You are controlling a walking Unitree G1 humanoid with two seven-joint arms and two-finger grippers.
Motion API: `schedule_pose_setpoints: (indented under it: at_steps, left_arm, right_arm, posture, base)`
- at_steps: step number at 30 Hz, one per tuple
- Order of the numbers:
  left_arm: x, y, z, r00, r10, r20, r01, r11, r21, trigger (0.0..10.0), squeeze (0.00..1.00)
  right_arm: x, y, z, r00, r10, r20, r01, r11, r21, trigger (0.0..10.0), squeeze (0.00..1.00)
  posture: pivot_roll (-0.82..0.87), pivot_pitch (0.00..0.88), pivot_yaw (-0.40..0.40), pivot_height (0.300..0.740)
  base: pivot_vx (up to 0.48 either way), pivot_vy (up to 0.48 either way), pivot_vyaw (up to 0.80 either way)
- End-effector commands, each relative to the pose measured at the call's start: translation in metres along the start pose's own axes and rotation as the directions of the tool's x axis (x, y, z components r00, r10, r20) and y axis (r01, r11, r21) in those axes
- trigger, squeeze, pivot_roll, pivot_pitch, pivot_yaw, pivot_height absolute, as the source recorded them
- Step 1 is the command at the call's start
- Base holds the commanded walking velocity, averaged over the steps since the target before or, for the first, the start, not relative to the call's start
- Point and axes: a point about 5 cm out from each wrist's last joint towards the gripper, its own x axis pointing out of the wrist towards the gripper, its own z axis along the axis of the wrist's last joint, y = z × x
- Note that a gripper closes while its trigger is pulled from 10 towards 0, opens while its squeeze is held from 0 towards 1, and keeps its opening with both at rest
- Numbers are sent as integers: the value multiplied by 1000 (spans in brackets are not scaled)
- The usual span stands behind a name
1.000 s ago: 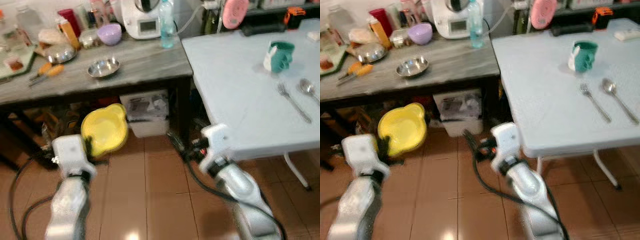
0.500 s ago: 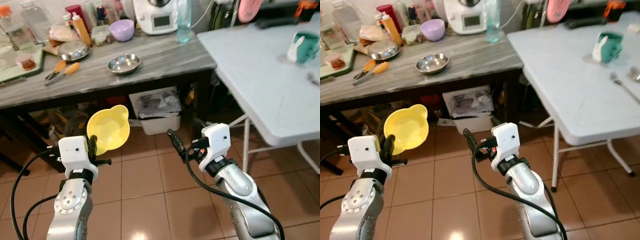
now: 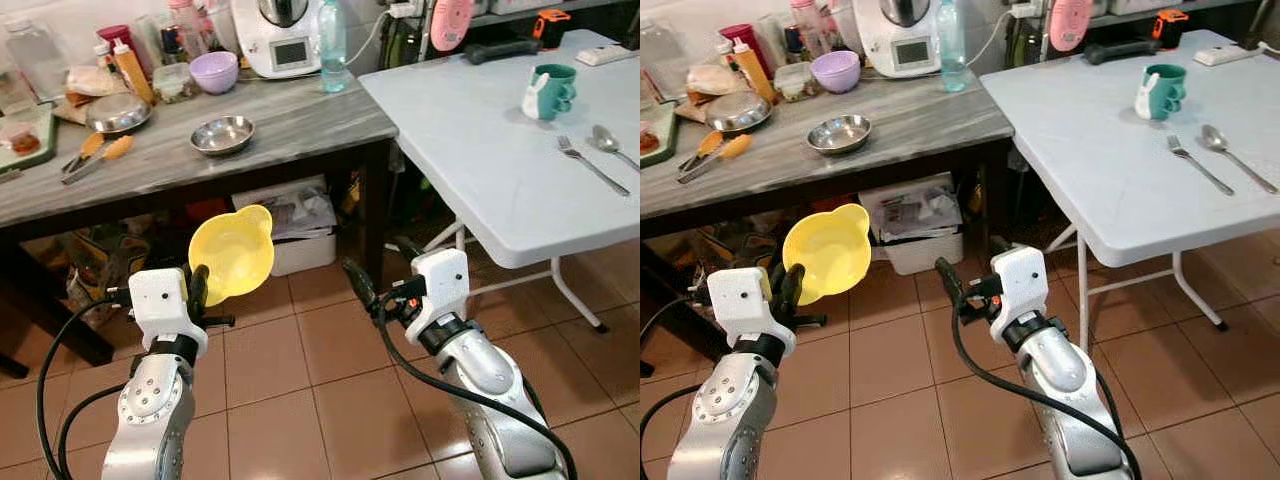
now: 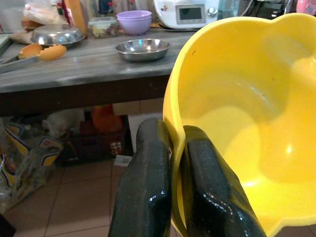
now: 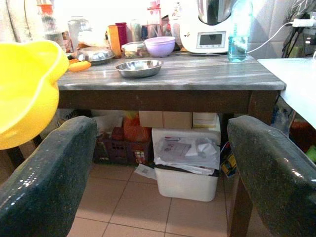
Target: Setting the table
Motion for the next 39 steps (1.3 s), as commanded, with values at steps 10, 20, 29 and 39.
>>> schedule_pose_setpoints:
  at_steps: [10, 20, 29, 39]
  left_arm:
    - [1, 2, 2, 1000, 0, 11, 0, 1000, -4, 10000, 0]
    - [0, -1, 0, 1000, -14, 3, 14, 1000, -10, 10000, 0]
    - [-1, 3, 0, 1000, 0, 6, 0, 1000, 1, 10000, 0]
    - [-5, 14, -6, 1000, 26, -15, -26, 1000, 18, 10000, 0]
  right_arm:
    - [1, 6, 1, 1000, 23, 13, -23, 1000, -21, 10000, 0]
    - [-1, 6, 1, 1000, 17, 12, -17, 1000, -14, 10000, 0]
    - [-7, -8, 5, 996, -80, 27, 81, 996, -36, 10000, 0]
    - [-31, -43, 8, 952, -306, 19, 306, 948, -84, 10000, 0]
  posture:
    - [-171, 94, 144, 740]
    - [-177, 104, 143, 740]
    - [-184, 106, 143, 740]
    - [-216, 109, 150, 740]
  base:
    - [306, 0, 640]
    - [336, 0, 371]
    - [335, 0, 0]
    - [295, 0, 0]
